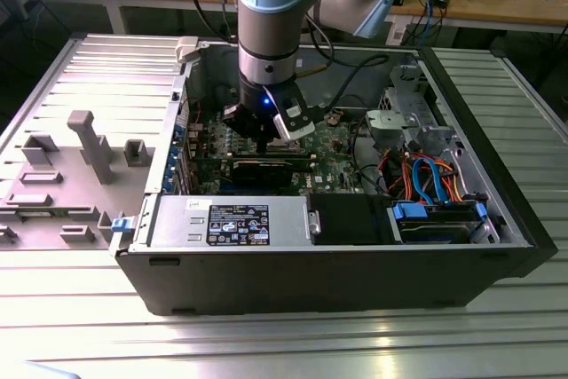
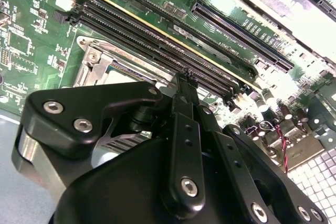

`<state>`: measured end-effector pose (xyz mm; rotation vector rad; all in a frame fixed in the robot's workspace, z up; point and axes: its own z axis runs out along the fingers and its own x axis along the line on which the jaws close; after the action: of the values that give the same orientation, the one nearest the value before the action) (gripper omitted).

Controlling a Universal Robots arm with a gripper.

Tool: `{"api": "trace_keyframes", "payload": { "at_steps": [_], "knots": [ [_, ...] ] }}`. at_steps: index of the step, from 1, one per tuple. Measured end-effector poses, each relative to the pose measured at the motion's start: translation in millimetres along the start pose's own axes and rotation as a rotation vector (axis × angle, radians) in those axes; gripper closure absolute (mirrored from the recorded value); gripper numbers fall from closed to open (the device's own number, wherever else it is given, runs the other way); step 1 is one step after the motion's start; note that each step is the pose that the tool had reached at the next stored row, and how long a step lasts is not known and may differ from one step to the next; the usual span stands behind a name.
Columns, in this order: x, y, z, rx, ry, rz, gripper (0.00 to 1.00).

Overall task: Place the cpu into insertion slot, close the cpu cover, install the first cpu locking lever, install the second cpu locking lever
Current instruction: 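Install the second cpu locking lever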

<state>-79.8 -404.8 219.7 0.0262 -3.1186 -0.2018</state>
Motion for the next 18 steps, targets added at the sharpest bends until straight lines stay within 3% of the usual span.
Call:
{"api": "trace_keyframes", "payload": {
  "at_steps": [10, 12, 14, 18],
  "knots": [
    [6.2, -2.9, 1.2, -0.0079, 0.0010, -0.008, 0.89],
    [7.2, -3.7, 3.7, -0.0147, 0.0008, -0.009, 0.89],
    [7.7, -4.2, 6.0, -0.0171, 0.0009, -0.009, 0.89],
    [8.8, -4.6, 9.5, -0.0330, 0.0006, -0.010, 0.89]
  ]
}}
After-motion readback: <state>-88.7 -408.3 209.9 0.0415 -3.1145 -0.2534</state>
